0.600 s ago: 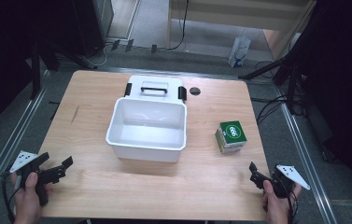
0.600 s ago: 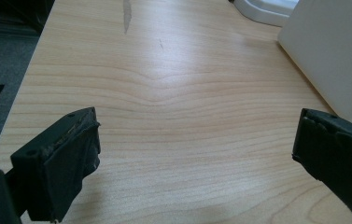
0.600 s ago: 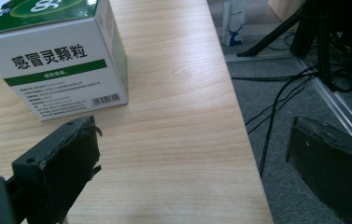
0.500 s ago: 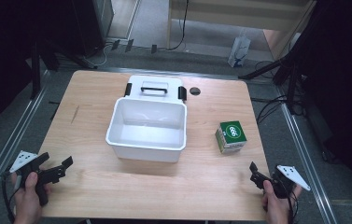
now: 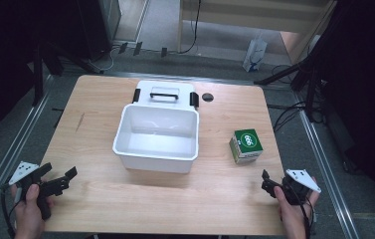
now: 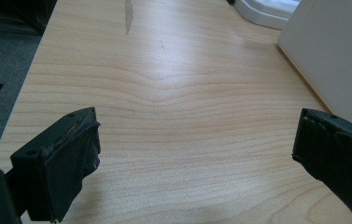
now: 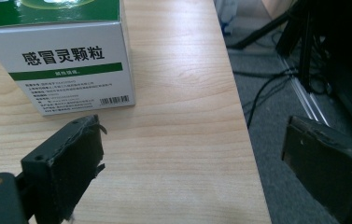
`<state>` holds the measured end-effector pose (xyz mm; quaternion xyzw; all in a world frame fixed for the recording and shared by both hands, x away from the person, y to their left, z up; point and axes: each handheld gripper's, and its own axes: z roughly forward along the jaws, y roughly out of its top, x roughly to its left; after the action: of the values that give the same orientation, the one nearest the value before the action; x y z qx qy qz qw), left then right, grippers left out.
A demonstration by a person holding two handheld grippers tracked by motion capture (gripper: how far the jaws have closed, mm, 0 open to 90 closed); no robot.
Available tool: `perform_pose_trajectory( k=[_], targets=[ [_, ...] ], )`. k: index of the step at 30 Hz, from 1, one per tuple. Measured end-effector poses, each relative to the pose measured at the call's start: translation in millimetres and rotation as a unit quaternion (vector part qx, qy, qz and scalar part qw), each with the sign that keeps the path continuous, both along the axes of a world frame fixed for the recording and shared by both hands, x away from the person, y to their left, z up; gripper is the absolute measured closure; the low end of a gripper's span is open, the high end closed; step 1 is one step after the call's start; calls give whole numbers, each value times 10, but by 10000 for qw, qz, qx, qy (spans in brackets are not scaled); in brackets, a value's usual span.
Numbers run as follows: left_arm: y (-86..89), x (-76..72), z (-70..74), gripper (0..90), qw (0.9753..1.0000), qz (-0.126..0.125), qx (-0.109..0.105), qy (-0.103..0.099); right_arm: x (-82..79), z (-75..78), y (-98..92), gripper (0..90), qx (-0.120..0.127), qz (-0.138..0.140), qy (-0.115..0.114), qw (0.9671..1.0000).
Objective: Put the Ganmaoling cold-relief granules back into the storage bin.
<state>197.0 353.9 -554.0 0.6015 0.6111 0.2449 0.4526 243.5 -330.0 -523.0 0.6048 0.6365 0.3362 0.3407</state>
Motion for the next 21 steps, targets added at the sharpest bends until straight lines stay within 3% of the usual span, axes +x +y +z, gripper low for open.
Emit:
perform_pose_trajectory(
  k=[3,5,9,10,11,14,21],
  targets=[
    [1,0,-1,13,10000,10,-5,-3,85,154,78,57,-173,313,472,9982],
    [5,-5,-1,13,10000,24,-23,3,145,238,131,54,-403,461,808,9949],
    [5,5,0,13,10000,-9,-17,26,274,400,212,30,-761,723,1522,9828],
    [5,5,0,13,10000,-9,-17,26,274,400,212,30,-761,723,1522,9828],
    [5,6,0,13,10000,-6,-19,30,339,474,224,30,-835,782,1756,9778],
    [9,1,-1,13,10000,11,-55,5,449,577,234,30,-864,822,2002,9725],
    [8,4,1,13,10000,-9,-28,35,692,776,309,29,-1067,1027,2651,9528]
  ],
)
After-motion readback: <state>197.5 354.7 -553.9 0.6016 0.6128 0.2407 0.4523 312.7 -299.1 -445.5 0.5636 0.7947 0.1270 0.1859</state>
